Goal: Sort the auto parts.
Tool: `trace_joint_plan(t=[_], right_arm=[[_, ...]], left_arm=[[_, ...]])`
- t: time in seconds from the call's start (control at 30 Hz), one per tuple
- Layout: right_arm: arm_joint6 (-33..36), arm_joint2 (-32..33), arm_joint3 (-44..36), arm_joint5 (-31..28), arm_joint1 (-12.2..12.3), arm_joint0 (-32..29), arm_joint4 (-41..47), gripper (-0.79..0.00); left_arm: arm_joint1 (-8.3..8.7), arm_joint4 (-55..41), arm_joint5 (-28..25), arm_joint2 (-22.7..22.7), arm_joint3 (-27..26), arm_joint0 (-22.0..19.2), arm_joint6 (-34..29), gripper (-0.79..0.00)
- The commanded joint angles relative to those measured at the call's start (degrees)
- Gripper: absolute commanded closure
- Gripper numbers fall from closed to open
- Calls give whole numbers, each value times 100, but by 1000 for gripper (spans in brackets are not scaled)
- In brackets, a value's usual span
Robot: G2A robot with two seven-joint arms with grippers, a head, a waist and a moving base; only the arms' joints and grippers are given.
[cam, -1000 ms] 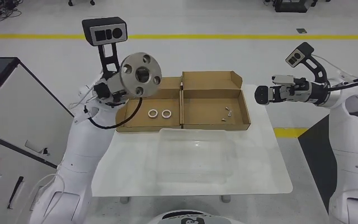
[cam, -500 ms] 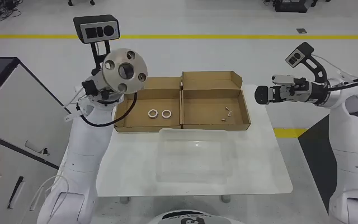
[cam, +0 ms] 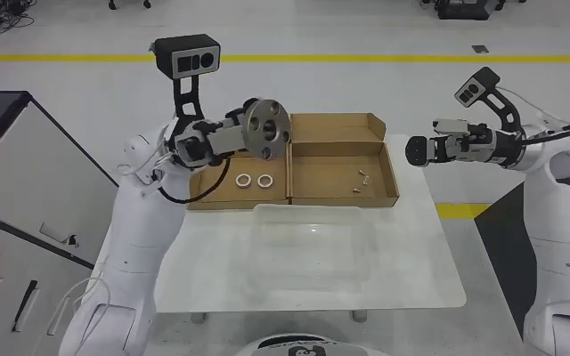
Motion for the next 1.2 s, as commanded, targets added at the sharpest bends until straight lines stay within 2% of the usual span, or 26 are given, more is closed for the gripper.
trace_joint_plan(t=[0.0, 0.17, 0.47, 1.0, 1.17], right_arm=[[0, 0, 0, 0, 0, 0, 0, -785], [0, 0, 0, 0, 0, 0, 0, -785], [0, 0, 0, 0, 0, 0, 0, -785], [0, 0, 0, 0, 0, 0, 0, -785], [0, 0, 0, 0, 0, 0, 0, -785]], left_arm=[[-19, -542, 93, -1, 3, 3, -92, 0], [-121, -1816, 390, -104, -35, 40, -389, 0], [-337, -2088, 658, -325, 49, 83, -657, 0], [-361, -1956, 706, -380, 50, 74, -658, 0], [-293, -916, 999, -546, -62, 152, -376, 0]])
